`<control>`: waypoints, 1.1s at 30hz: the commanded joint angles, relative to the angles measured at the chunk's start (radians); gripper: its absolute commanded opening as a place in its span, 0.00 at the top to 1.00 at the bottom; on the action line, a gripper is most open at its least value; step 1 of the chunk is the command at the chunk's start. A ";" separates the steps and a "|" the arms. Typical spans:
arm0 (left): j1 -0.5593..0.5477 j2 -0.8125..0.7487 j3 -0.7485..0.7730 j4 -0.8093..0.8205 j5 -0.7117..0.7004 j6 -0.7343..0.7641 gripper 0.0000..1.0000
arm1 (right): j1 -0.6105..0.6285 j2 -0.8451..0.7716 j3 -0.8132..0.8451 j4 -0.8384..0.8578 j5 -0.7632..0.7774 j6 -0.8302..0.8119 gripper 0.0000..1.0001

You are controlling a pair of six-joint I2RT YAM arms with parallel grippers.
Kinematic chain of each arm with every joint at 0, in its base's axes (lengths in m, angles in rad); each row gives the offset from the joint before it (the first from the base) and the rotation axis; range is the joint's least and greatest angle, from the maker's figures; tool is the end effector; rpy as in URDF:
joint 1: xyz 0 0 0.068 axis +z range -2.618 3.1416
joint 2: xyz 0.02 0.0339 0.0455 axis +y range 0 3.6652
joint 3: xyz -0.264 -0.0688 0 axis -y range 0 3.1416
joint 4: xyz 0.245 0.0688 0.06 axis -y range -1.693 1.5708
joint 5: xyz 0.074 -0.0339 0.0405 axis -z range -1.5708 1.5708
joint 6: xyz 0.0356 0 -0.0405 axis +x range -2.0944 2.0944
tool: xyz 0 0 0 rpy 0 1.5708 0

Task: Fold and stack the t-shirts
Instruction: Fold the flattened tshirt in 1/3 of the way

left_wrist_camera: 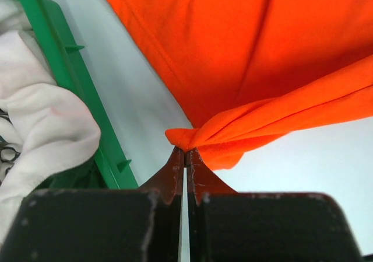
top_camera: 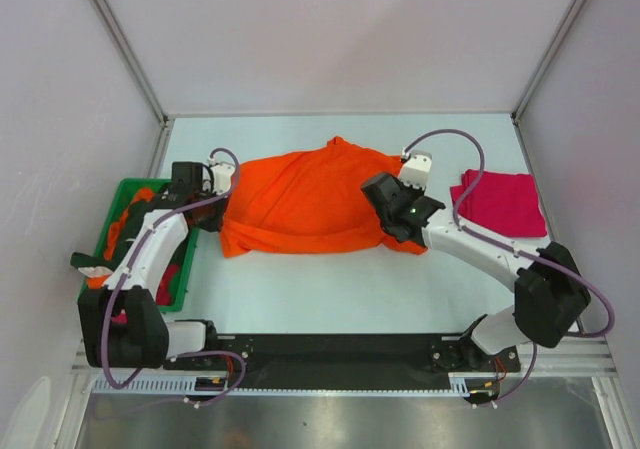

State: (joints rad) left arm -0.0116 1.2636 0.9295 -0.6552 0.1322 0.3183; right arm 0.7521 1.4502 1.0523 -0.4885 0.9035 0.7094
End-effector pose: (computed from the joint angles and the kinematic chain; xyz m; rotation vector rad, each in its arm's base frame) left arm 0.2513 -0.0076 0.2502 0.4680 2.5044 -0.0502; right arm 0.2368 0.1832 0.2616 0.3105 2.0574 -0.2534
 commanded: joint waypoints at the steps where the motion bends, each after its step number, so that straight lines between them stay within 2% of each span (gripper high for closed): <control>1: 0.009 0.060 0.029 0.114 -0.046 -0.048 1.00 | -0.057 0.081 0.095 0.178 -0.044 -0.146 1.00; 17: 0.052 0.319 0.167 0.212 -0.131 -0.081 1.00 | -0.197 0.378 0.317 0.269 -0.160 -0.264 1.00; 33: 0.053 0.444 0.226 0.212 -0.144 -0.085 1.00 | -0.266 0.552 0.422 0.266 -0.201 -0.292 1.00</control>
State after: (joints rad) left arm 0.0322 1.6917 1.1088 -0.4610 -0.0013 0.2512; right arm 0.4995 1.9690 1.4124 -0.2481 0.7067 0.4366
